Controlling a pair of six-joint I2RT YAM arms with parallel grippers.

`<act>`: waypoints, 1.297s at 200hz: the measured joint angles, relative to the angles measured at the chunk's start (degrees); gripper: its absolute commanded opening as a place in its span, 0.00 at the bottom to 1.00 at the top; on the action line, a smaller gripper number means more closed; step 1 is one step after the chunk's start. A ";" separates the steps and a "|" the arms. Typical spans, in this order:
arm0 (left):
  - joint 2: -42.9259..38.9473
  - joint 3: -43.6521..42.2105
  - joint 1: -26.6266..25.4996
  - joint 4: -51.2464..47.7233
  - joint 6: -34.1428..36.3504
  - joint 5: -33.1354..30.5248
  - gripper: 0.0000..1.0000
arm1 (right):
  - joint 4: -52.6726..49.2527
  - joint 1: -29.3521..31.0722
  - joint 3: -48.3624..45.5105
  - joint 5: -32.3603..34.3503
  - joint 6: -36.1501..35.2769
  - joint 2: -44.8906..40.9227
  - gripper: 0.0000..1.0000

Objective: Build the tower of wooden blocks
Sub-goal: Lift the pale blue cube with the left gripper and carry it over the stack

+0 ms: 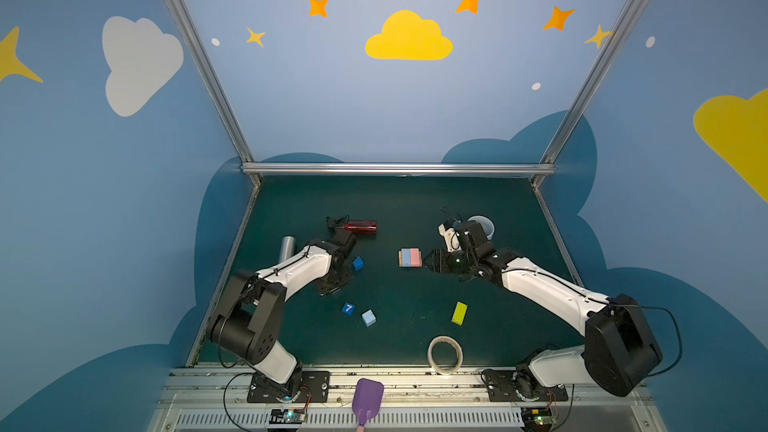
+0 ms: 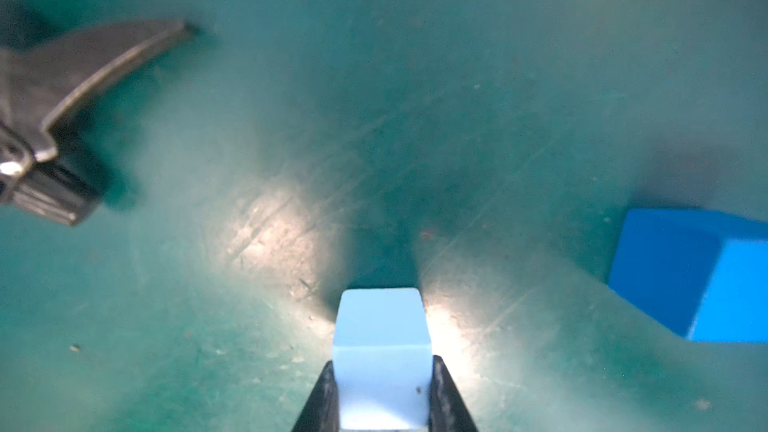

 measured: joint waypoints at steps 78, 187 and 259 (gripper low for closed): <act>-1.25 8.22 -2.03 -4.90 5.49 0.98 0.12 | -0.11 -0.26 0.00 0.00 -0.28 0.37 0.55; 18.08 41.77 -16.24 -11.82 15.63 3.98 0.10 | -0.61 -5.90 -4.44 0.20 -0.50 -4.46 0.58; 33.99 59.84 -21.59 -17.57 17.59 4.98 0.10 | -1.66 -10.12 -8.92 0.37 -0.59 -11.63 0.62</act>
